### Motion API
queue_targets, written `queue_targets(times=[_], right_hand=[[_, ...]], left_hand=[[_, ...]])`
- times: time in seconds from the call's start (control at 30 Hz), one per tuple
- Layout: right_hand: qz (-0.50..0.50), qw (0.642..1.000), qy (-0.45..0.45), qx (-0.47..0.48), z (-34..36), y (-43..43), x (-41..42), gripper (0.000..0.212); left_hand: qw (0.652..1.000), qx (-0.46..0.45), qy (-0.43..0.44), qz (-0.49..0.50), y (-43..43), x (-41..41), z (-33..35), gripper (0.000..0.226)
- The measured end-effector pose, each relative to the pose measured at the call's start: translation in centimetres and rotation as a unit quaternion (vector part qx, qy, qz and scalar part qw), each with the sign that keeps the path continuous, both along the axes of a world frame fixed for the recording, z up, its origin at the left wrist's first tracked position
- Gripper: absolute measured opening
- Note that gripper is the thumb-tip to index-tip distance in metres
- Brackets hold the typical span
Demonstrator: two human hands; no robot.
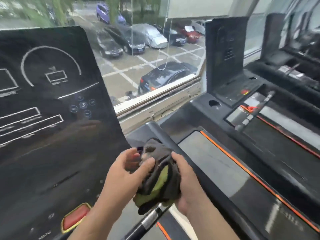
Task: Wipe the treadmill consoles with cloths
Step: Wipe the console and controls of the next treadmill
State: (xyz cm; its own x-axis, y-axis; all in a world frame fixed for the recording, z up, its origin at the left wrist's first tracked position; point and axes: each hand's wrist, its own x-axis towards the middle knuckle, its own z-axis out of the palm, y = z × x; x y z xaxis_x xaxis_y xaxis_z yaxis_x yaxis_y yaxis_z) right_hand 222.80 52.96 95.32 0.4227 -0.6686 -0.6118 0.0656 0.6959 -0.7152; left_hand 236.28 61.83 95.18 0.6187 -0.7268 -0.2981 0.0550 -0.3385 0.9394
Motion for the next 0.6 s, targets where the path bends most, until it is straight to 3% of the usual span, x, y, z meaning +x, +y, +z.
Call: queue_targets(times=[0.13, 0.23, 0.3, 0.37, 0.43, 0.6], right_hand=[[-0.100, 0.988, -0.117, 0.009, 1.4, 0.2, -7.3, 0.037], [-0.154, 0.980, -0.127, 0.003, 1.8, 1.0, -13.2, 0.038], [-0.185, 0.976, -0.117, 0.010, 1.5, 1.6, -17.0, 0.053], [-0.205, 0.972, -0.110, 0.012, 1.4, 2.0, -21.2, 0.059], [-0.244, 0.965, -0.098, 0.013, 0.8, 2.4, -25.4, 0.052], [-0.307, 0.951, -0.044, -0.005, -0.1, 3.7, -37.2, 0.041]], left_hand=[[0.975, 0.013, 0.111, -0.192, -2.8, -6.3, -0.8, 0.062], [0.948, 0.043, 0.160, -0.273, -4.2, -11.6, -0.9, 0.058], [0.925, 0.072, 0.184, -0.324, -4.3, -14.8, -0.9, 0.059], [0.917, 0.059, 0.201, -0.339, -4.5, -19.0, -0.6, 0.040], [0.926, 0.025, 0.187, -0.328, -4.9, -23.4, -0.5, 0.020], [0.944, 0.009, 0.103, -0.315, -5.9, -36.6, -0.6, 0.015]])
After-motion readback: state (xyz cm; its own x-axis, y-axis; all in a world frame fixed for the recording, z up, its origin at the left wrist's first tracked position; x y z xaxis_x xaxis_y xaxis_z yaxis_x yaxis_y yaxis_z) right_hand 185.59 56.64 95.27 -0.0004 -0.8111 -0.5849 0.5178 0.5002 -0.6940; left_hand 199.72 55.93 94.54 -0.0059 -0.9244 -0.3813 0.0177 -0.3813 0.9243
